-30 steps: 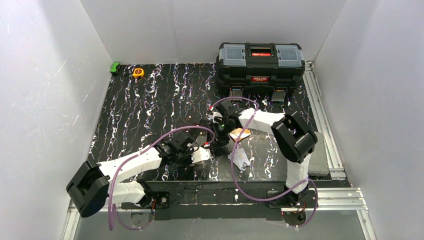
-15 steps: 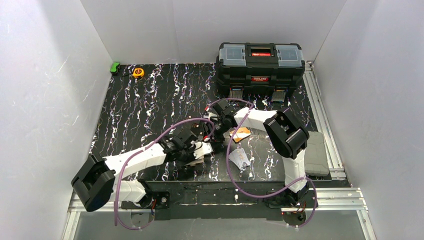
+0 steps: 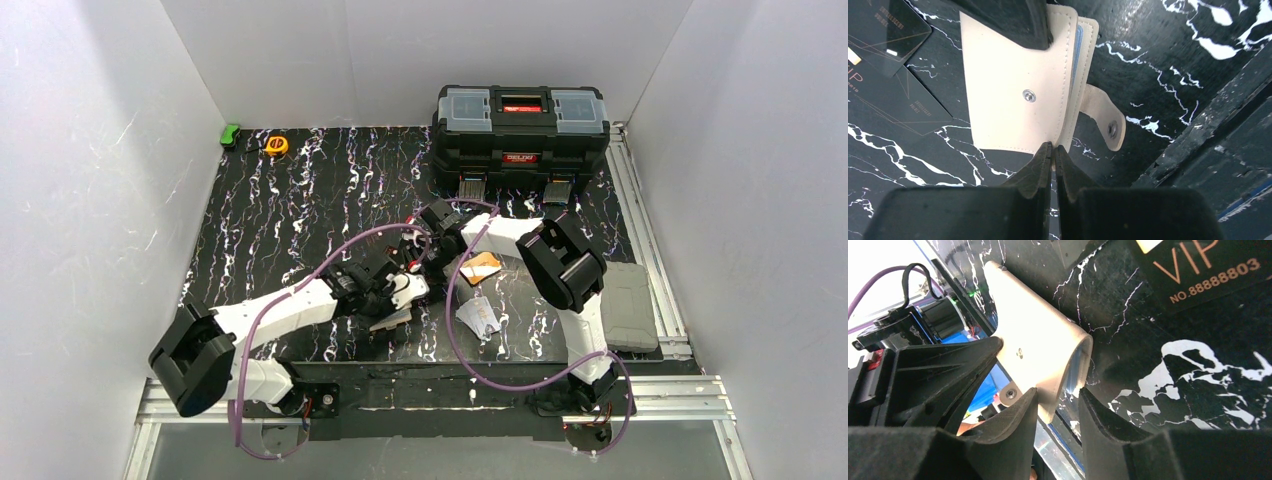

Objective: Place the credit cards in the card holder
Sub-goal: Close the card holder at the center of the board.

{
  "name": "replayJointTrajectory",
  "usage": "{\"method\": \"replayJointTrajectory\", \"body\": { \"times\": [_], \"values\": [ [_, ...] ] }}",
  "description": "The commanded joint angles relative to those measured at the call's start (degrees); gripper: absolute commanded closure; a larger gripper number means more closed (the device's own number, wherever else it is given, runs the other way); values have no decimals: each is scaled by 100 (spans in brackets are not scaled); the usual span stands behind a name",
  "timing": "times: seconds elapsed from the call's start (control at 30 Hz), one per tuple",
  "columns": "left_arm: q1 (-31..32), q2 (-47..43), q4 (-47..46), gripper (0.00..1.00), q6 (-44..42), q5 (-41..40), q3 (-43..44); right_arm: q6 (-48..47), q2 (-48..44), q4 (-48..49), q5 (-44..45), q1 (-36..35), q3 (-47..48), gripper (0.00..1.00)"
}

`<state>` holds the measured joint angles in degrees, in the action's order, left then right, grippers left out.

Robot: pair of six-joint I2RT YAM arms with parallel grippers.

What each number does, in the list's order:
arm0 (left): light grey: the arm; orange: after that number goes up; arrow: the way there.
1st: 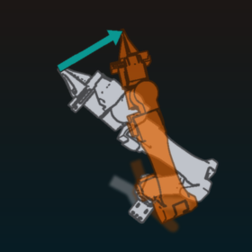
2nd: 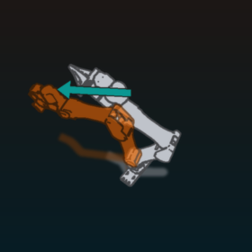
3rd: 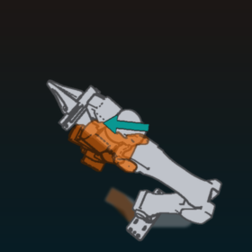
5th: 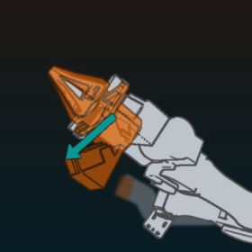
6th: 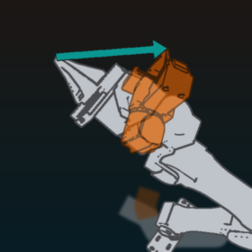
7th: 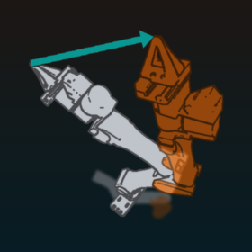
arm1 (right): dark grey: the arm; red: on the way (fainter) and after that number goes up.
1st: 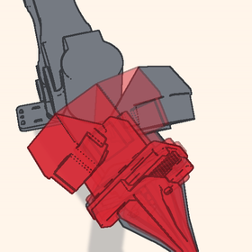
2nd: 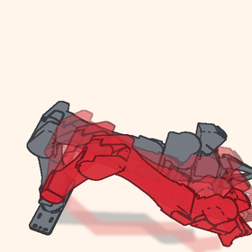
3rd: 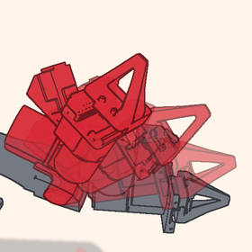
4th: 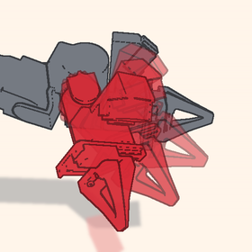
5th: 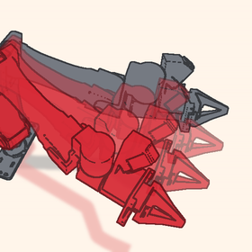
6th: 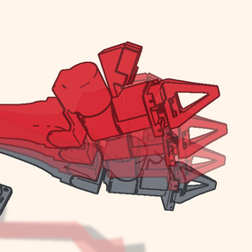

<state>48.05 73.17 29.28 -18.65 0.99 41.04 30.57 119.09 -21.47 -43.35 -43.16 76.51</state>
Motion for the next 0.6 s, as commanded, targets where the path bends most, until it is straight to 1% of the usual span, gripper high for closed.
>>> {"method": "replayJointTrajectory", "body": {
  "times": [0.0, 0.07, 0.1, 0.17, 0.2, 0.27, 0.3, 0.33, 0.37, 0.4, 0.43, 0.47, 0.53, 0.57],
  "values": [
    [-82, 60, 244, 100, 268, 253, 337, -136, -129, -137, 51, -26, 76, 57],
    [-79, 96, 239, 100, 299, 318, 397, -127, -134, -44, -29, -26, 74, 57],
    [-85, 129, 224, 100, 310, 337, 420, -111, -109, 5, -111, -26, 89, 60],
    [-85, 173, 204, 100, 296, 388, 437, -126, -60, 89, -298, -18, 161, 78],
    [-83, 184, 210, 93, 285, 374, 451, -124, -35, 128, -428, 28, 158, 99],
    [-85, 158, 365, 69, 234, 309, 569, -227, -43, 165, -653, 168, 140, 99],
    [-84, 118, 696, 62, 144, 232, 791, -689, 47, -366, -615, 252, 434, 99],
    [-149, 48, 1157, 57, 81, 234, 1210, -1473, 305, -1316, -227, 264, 1036, 99],
    [-321, -98, 1501, 55, 18, 440, 1462, -1969, 577, -2042, 70, 255, 1614, 99],
    [-576, -568, 1547, 50, -273, 780, 1514, -2279, 791, -2527, 226, 255, 2085, 99],
    [-842, -986, 1363, 48, -1078, 979, 1236, -2544, 1068, -3029, 206, 255, 2499, 99],
    [-1023, -1165, 1259, 48, -1349, 1133, 1051, -2673, 1175, -3179, 284, 255, 2664, 99],
    [-1304, -1541, 772, 47, -2257, 1382, 554, -2929, 1315, -3524, 419, 232, 2855, 99],
    [-1466, -1719, 482, 47, -2876, 1581, 252, -3025, 1334, -3639, 504, 215, 2907, 99]
  ]
}}
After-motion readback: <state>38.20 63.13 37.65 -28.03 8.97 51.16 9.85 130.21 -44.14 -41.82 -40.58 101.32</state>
